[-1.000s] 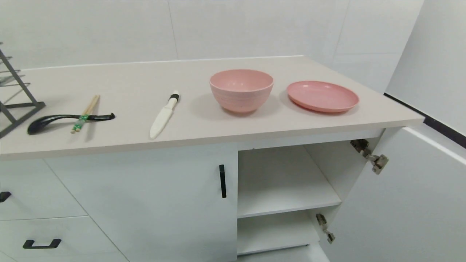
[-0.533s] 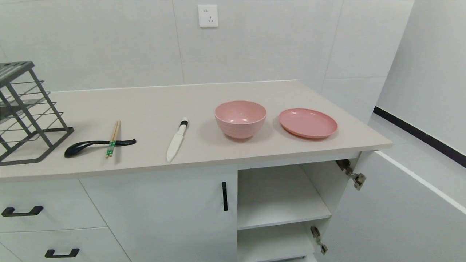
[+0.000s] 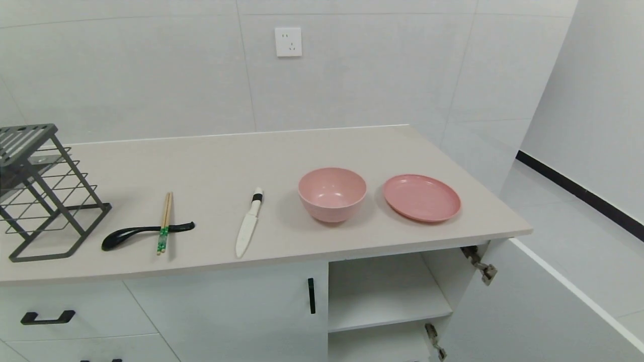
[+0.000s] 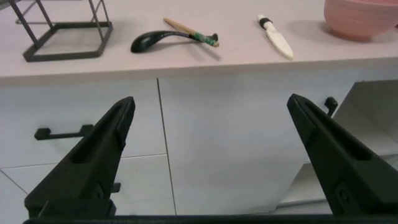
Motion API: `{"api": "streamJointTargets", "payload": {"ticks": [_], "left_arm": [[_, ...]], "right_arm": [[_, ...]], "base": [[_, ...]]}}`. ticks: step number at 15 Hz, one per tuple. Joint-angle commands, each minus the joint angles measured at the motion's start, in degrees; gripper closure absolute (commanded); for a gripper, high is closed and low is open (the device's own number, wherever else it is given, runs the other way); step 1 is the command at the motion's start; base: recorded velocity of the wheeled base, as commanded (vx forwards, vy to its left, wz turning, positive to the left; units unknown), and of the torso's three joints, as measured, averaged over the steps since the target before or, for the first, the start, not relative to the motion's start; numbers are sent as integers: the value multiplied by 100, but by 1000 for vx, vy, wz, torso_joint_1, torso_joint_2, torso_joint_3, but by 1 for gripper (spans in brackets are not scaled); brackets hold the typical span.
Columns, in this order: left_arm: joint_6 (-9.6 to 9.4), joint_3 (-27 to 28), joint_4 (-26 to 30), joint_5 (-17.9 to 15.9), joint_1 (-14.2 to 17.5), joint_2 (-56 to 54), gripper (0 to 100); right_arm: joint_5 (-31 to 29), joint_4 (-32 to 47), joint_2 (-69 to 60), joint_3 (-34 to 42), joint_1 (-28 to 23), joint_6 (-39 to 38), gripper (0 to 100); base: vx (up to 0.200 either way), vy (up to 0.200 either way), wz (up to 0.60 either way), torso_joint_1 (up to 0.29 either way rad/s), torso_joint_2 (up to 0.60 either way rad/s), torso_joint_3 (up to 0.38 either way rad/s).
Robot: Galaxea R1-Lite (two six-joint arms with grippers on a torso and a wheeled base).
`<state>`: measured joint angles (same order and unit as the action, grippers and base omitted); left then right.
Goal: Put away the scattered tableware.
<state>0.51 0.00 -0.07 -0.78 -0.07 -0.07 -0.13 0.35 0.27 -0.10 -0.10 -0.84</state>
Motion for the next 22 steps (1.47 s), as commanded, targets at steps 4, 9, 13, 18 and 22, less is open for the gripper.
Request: {"api": "streamJointTargets", "payload": {"ticks": [4, 9, 13, 18, 22], "left_arm": [[2, 0, -1, -1, -1, 7, 0], [-16, 0, 7, -1, -1, 7, 0], [-16, 0, -1, -1, -1, 7, 0], [-7, 0, -1, -1, -1, 7, 0], [2, 0, -1, 8, -1, 7, 0]], "right_arm": [[5, 0, 0, 1, 1, -4, 0], [-4, 0, 8, 1, 1, -13, 0], [-4, 0, 0, 1, 1, -4, 0], [5, 0, 8, 1, 1, -4, 0], [-4, 0, 8, 1, 1, -4, 0]], "base": [[0, 0, 0, 278, -531, -253], [0, -40, 0, 293, -568, -277], [0, -50, 0, 152, -275, -139], [40, 0, 0, 4, -9, -4], [50, 0, 0, 1, 1, -1]]}}
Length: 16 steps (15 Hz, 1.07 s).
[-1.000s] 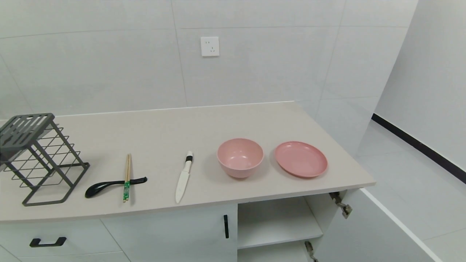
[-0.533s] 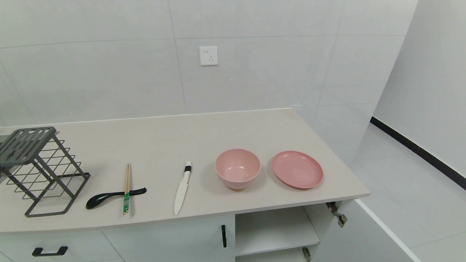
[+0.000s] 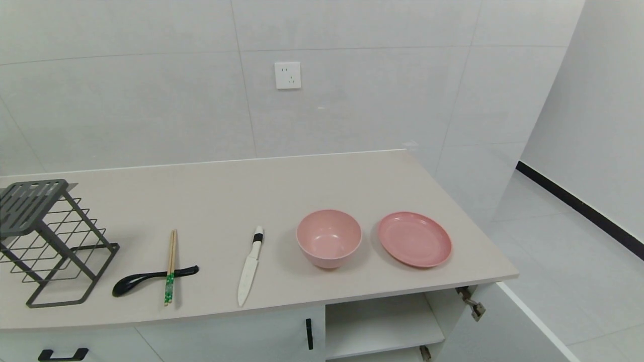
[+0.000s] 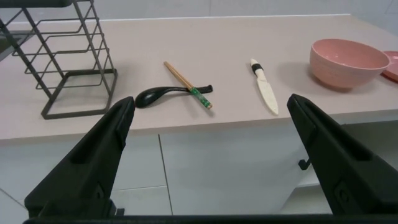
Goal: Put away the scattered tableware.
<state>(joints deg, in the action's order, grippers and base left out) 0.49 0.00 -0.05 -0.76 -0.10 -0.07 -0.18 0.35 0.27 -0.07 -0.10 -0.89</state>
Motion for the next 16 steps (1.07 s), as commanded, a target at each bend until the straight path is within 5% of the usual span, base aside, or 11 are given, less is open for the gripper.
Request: {"api": "streamJointTargets", "payload": {"ticks": [1, 16], "left_arm": [[4, 0, -4, 5, 1, 7, 0], [13, 0, -13, 5, 10, 7, 0]], "right_arm": [[1, 0, 8, -1, 1, 1, 0], [-8, 0, 8, -1, 1, 1, 0]], "base": [[0, 0, 0, 0, 0, 0], [40, 0, 0, 84, -155, -75]]}}
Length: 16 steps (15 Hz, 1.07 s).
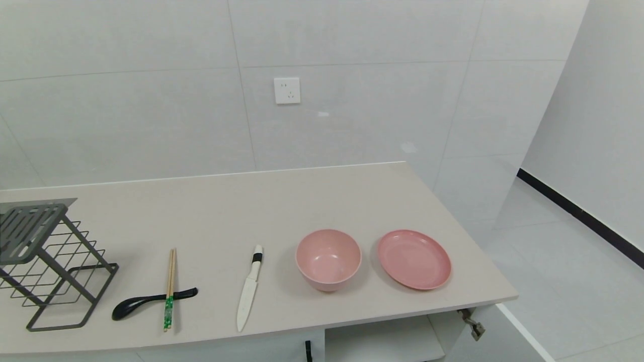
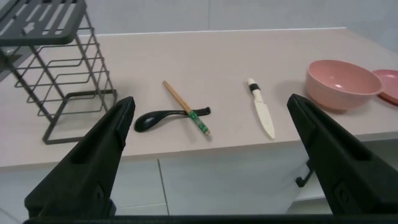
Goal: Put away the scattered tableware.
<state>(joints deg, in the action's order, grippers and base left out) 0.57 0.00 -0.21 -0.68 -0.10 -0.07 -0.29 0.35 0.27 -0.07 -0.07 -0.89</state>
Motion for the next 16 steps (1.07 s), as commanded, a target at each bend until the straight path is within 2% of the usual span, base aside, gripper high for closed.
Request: {"api": "streamJointTargets", "payload": {"ticks": [1, 3, 6, 8, 10, 16], "left_arm": [[4, 0, 3, -2, 1, 7, 0], [-5, 0, 12, -11, 1, 7, 0], [-5, 0, 12, -11, 1, 7, 0], [-5, 0, 12, -11, 1, 7, 0], [-119, 0, 12, -37, 1, 7, 0], [-128, 0, 12, -55, 1, 7, 0]], "right_arm": [[3, 0, 8, -1, -1, 1, 0], [3, 0, 8, -1, -1, 1, 0], [3, 0, 8, -1, -1, 1, 0], [3, 0, 8, -1, -1, 1, 0], [3, 0, 0, -1, -1, 1, 0], [12, 0, 0, -1, -1, -8, 0]], "base": [[0, 0, 0, 0, 0, 0], [0, 0, 0, 0, 0, 0], [0, -200, 0, -2, 1, 5], [0, 0, 0, 0, 0, 0], [0, 0, 0, 0, 0, 0], [0, 0, 0, 0, 0, 0]]}}
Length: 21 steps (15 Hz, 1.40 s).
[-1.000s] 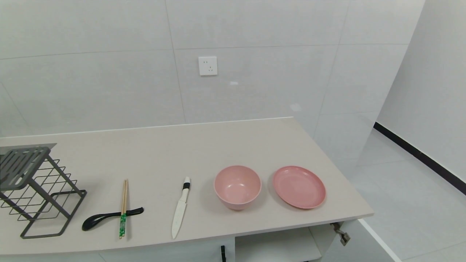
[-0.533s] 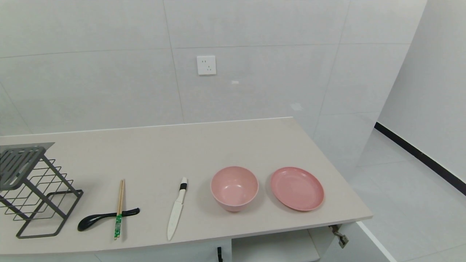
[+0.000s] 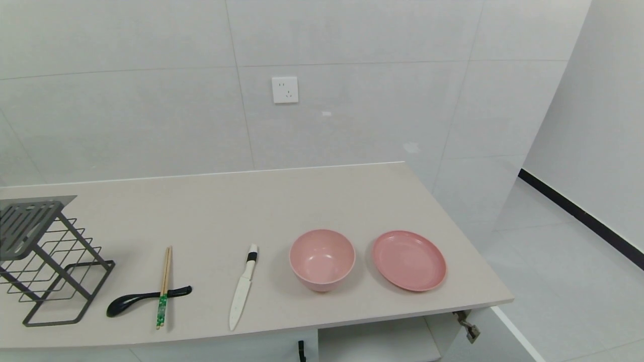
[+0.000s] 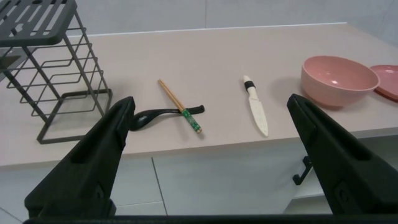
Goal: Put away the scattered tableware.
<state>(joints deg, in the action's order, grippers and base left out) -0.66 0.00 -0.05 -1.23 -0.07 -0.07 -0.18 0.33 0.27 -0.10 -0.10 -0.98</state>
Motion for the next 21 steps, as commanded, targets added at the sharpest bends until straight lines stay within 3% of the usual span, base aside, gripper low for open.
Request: {"api": "streamJointTargets", "payload": {"ticks": [1, 4, 6, 12, 17, 21], "left_arm": [[4, 0, -4, 0, -1, 7, 0], [13, 0, -4, 0, -1, 7, 0], [13, 0, -4, 9, -1, 7, 0], [-13, 0, -4, 0, -1, 7, 0], [-31, 0, -4, 9, -1, 7, 0], [-31, 0, -4, 9, -1, 7, 0]], "right_arm": [[1, 2, 8, 1, 1, -17, 0], [150, -130, 0, 10, 1, -96, 0], [203, -1641, 167, -430, -61, -307, 0], [1398, -1158, 1845, -799, 273, -157, 0], [1653, -1132, 3199, -939, 388, -157, 0], [1829, -1140, 3884, -869, 520, 308, 0]], "base": [[0, 0, 0, 0, 0, 0], [0, 0, 0, 0, 0, 0], [0, 0, 0, 0, 0, 0], [0, 0, 0, 0, 0, 0], [0, 0, 0, 0, 0, 0], [0, 0, 0, 0, 0, 0]]}}
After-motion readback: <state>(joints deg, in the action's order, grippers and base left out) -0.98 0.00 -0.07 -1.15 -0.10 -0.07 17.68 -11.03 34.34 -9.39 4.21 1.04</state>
